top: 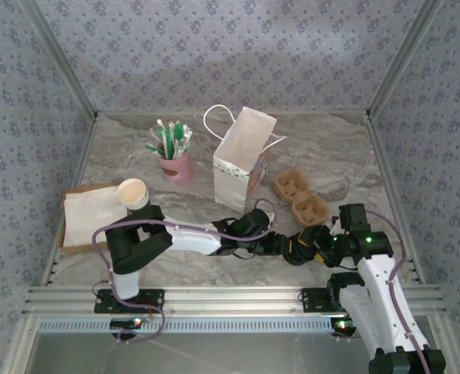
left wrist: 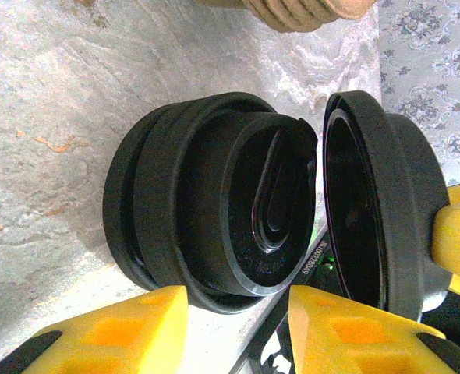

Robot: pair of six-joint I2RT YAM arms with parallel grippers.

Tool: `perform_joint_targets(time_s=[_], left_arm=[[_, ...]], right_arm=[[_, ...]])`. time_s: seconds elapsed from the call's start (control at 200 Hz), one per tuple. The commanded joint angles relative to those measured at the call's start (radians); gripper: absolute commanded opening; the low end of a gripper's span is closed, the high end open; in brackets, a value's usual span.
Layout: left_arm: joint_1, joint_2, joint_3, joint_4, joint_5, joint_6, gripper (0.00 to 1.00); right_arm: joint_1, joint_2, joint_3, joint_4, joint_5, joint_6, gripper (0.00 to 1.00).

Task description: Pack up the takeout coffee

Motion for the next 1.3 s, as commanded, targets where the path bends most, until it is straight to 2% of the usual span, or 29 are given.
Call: perform_joint_targets(time_s=[0.0, 0.215, 0.405, 0.63, 0.804, 0.874, 0.984, 1.294], left_arm=[[0.002, -0.009, 0.039, 0.003, -0.001, 0.007, 0.39], [-0.007, -0.07, 0.094, -0.076, -0.006, 0.048, 0.42], [-0.009, -0.158, 0.114, -0.169, -0.035, 0.099, 0.51], [-0.009, -0.347, 0.151, -0.415, -0.162, 0.232, 0.75], [0.015, -0.482, 0.17, -0.606, -0.243, 0.322, 0.92], [0.027, -0.531, 0.164, -0.662, -0.273, 0.35, 0.99], [0.065, -0.612, 0.15, -0.732, -0.292, 0.377, 1.0], [0.243, -0.832, 0.041, -0.872, -0.263, 0.393, 1.0]], right_arm=[[-0.007, -0.009, 0.024, -0.036, -0.002, -0.022, 0.66], [-0.006, -0.015, 0.071, -0.069, 0.041, -0.028, 0.66], [-0.007, -0.022, 0.115, -0.08, 0.089, -0.022, 0.66], [0.006, -0.032, 0.168, -0.099, 0.093, -0.04, 0.65], [0.065, -0.025, 0.225, -0.106, 0.101, -0.033, 0.64], [0.113, -0.017, 0.249, -0.106, 0.122, -0.019, 0.64], [0.214, 0.0, 0.288, -0.1, 0.182, 0.014, 0.64], [0.647, 0.142, 0.418, -0.06, 0.449, 0.118, 0.63]])
